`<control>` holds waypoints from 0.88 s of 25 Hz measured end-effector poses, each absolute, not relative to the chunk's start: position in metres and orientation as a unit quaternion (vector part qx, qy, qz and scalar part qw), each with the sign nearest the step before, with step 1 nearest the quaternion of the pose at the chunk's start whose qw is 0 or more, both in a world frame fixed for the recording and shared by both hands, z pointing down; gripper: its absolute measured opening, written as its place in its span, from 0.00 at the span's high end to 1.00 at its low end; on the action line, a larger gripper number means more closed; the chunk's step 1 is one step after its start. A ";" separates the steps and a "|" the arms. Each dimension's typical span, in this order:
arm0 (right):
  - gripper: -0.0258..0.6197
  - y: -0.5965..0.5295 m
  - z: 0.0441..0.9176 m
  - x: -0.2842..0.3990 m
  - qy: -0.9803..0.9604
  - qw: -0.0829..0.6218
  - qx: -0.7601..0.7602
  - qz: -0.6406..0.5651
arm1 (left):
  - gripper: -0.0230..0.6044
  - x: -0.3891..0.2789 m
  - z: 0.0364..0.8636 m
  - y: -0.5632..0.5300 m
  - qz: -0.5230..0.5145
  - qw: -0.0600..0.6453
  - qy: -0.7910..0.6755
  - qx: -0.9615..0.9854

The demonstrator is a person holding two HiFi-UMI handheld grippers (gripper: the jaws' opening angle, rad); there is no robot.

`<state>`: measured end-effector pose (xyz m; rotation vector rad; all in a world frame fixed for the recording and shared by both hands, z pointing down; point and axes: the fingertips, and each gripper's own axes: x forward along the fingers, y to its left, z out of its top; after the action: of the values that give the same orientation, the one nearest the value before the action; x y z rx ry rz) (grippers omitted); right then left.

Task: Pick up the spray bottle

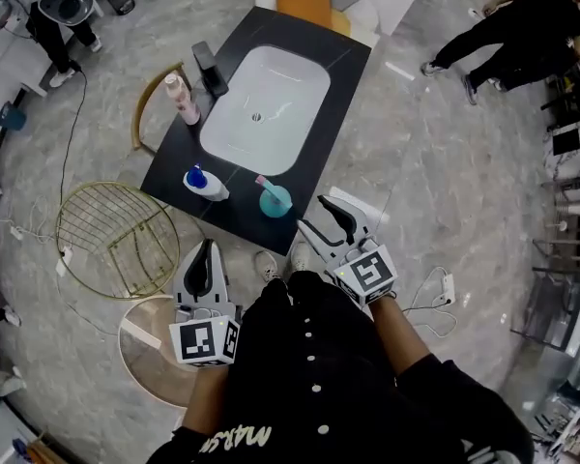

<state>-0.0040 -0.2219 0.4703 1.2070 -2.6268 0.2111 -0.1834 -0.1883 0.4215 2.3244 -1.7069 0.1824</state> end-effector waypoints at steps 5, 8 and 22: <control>0.59 -0.242 0.527 -0.035 -0.919 0.165 0.348 0.089 | 0.92 -0.187 0.443 -0.194 0.084 0.159 -0.595 0.783; 0.58 -0.256 0.551 -0.060 -0.932 0.170 0.310 0.083 | 0.92 -0.191 0.461 -0.198 0.098 0.175 -0.602 0.773; 0.76 -0.304 0.553 -0.071 -0.936 0.116 0.324 0.071 | 0.92 -0.197 0.499 -0.213 0.139 0.200 -0.624 0.743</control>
<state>-0.0714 -0.3036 0.5529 0.9487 -2.7417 0.2077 -0.1973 -0.2129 0.4991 2.0761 -1.7436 0.3889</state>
